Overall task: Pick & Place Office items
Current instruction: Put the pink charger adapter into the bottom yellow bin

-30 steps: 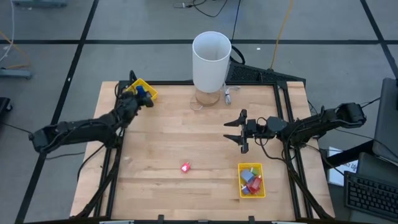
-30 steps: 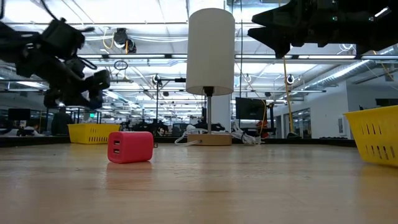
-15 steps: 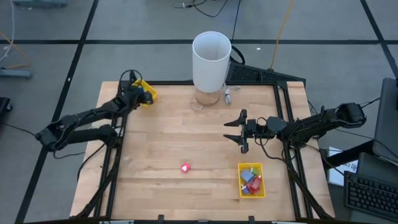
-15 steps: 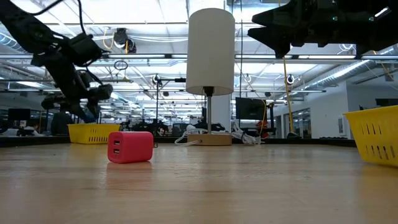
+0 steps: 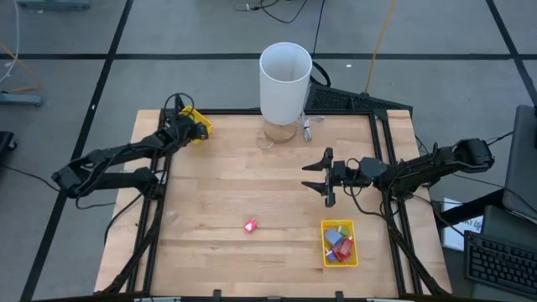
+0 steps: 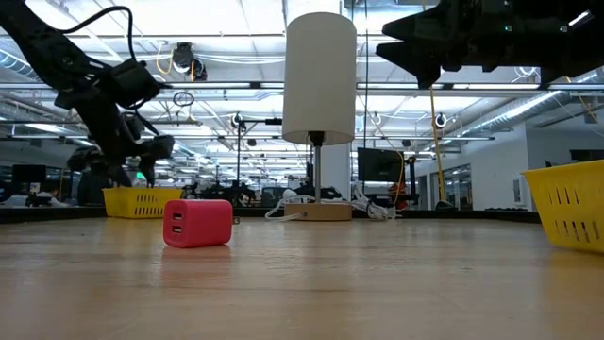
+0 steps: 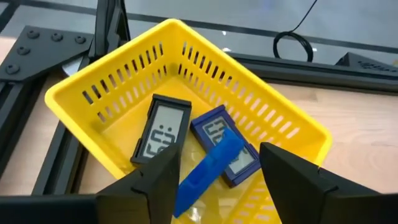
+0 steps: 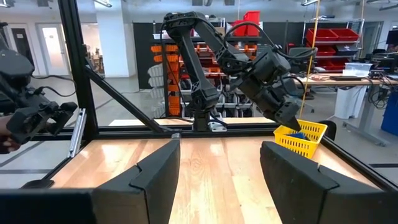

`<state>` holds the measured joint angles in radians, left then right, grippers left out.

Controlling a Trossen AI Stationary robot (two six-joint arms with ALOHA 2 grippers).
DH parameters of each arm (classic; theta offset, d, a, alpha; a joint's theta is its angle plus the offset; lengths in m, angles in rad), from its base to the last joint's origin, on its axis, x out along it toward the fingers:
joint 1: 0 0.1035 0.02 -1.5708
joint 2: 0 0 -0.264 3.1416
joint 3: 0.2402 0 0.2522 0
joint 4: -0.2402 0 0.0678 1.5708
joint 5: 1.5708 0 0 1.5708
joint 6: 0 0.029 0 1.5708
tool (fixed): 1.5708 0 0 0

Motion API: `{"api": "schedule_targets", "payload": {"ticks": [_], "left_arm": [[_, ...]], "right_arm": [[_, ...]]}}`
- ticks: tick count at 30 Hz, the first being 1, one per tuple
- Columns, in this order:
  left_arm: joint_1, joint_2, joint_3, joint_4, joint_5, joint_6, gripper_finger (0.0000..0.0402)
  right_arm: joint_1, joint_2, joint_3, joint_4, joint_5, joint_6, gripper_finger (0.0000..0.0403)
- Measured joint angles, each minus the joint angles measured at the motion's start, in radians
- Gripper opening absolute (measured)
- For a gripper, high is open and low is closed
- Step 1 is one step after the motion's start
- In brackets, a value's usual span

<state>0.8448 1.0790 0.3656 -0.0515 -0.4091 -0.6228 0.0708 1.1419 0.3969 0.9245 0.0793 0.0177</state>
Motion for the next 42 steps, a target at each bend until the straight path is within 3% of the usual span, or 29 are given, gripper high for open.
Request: {"api": "schedule_targets", "payload": {"ticks": [5, 14, 19, 27, 35, 39, 42], "left_arm": [[0.0, -0.018, 0.0, 0.003, 0.04, 0.046, 0.0226], [-0.068, -0.17, 0.0, 0.004, 0.328, 0.066, 0.0208], [-0.263, -0.259, 0.0, 0.036, 0.338, 0.117, 0.0195], [-0.675, -0.27, -0.001, 0.276, 0.331, 0.185, 0.0171], [-0.956, -0.206, -0.001, 0.39, 0.347, 0.125, 0.0152], [-1.05, -0.114, -0.001, 0.454, 0.379, 0.064, 0.0156], [-1.11, -0.017, -0.001, 0.591, 0.404, 0.02, 0.0165]], "right_arm": [[0.0, 0.0, 0.0, -0.003, -0.001, 0.0, 0.0212], [0.0, 0.0, 0.0, -0.003, -0.001, 0.0, 0.0212], [0.0, 0.0, 0.0, -0.003, -0.001, 0.0, 0.0212], [0.008, -0.004, 0.0, -0.012, -0.004, 0.023, 0.0212], [0.019, -0.099, -0.001, -0.098, -0.036, 0.024, 0.0211], [0.019, -0.141, -0.001, -0.132, -0.036, 0.024, 0.0211], [0.019, -0.15, -0.001, -0.142, -0.036, 0.024, 0.021]]}}
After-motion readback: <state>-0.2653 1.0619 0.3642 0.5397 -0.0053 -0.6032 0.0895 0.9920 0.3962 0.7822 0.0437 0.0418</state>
